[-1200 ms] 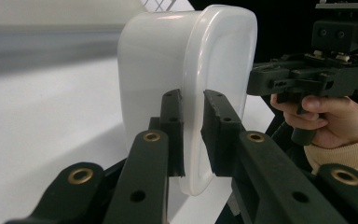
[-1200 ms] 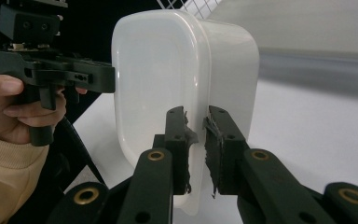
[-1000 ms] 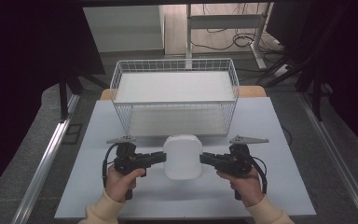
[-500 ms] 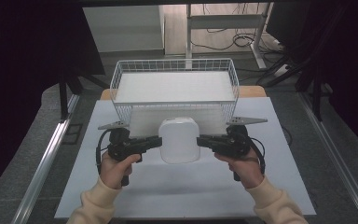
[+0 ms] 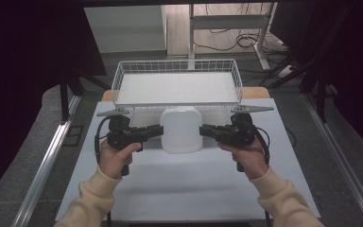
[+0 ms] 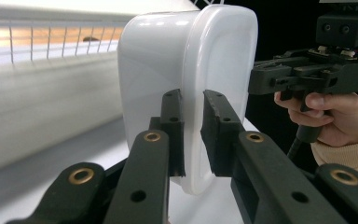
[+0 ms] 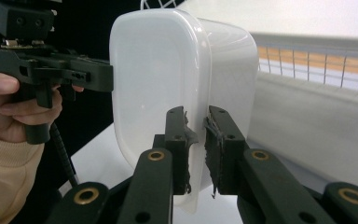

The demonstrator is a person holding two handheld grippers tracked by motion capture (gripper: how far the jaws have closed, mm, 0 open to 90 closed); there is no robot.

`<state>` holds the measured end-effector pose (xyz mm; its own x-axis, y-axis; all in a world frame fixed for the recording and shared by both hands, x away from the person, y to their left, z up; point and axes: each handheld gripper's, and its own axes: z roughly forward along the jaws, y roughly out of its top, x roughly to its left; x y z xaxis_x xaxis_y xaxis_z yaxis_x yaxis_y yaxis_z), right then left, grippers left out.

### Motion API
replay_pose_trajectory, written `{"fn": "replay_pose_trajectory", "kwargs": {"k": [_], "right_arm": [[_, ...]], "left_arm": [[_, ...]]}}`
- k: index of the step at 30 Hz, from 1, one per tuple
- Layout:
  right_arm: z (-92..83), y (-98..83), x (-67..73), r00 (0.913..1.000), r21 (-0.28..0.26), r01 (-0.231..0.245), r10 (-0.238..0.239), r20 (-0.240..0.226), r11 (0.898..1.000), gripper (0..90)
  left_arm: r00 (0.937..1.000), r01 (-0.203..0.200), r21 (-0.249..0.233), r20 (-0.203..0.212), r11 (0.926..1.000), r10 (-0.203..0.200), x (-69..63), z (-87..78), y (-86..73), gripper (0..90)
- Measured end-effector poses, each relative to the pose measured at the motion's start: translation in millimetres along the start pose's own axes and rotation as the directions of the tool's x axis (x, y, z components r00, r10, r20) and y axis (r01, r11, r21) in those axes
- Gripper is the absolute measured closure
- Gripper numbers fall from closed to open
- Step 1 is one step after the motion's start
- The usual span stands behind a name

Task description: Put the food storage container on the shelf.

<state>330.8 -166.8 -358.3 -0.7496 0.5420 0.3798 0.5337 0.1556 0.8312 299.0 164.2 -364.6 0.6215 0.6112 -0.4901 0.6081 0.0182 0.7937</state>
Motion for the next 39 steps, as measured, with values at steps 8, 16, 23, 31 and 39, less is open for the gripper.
{"fn": "replay_pose_trajectory", "kwargs": {"k": [8, 16, 23, 31, 39], "right_arm": [[0.6, 23.5, -2.2, 0.9998, -0.027, -0.02, 0.02, -0.009, 0.999, 79.0], [5.4, 52.9, -6.0, 0.9998, -0.025, -0.019, 0.019, -0.001, 1.0, 79.1], [12.0, 73.5, -19.2, 0.9991, -0.015, -0.043, 0.043, -0.007, 0.999, 79.1], [16.1, 97.0, -24.8, 0.9993, -0.013, -0.036, 0.036, 0.001, 0.999, 79.1], [24.0, 123.2, -34.8, 0.9991, 0.003, -0.043, 0.043, 0.006, 0.999, 79.0]], "left_arm": [[1.0, 0.007, -0.006, -0.001, 1.0, -0.007, 4.0, -2.3, 29.1, 79.8], [1.0, -0.001, -0.006, -0.002, 1.0, 0.001, 11.8, -2.2, 56.7, 79.7], [0.9994, 0.03, 0.002, 0.019, 0.9995, -0.03, 28.0, 5.6, 78.7, 79.7], [0.998, 0.05, -0.011, 0.039, 0.9987, -0.05, 38.9, 8.1, 99.6, 79.6], [0.9955, 0.086, -0.018, 0.043, 0.9962, -0.085, 54.7, 15.1, 122.4, 79.3]]}}
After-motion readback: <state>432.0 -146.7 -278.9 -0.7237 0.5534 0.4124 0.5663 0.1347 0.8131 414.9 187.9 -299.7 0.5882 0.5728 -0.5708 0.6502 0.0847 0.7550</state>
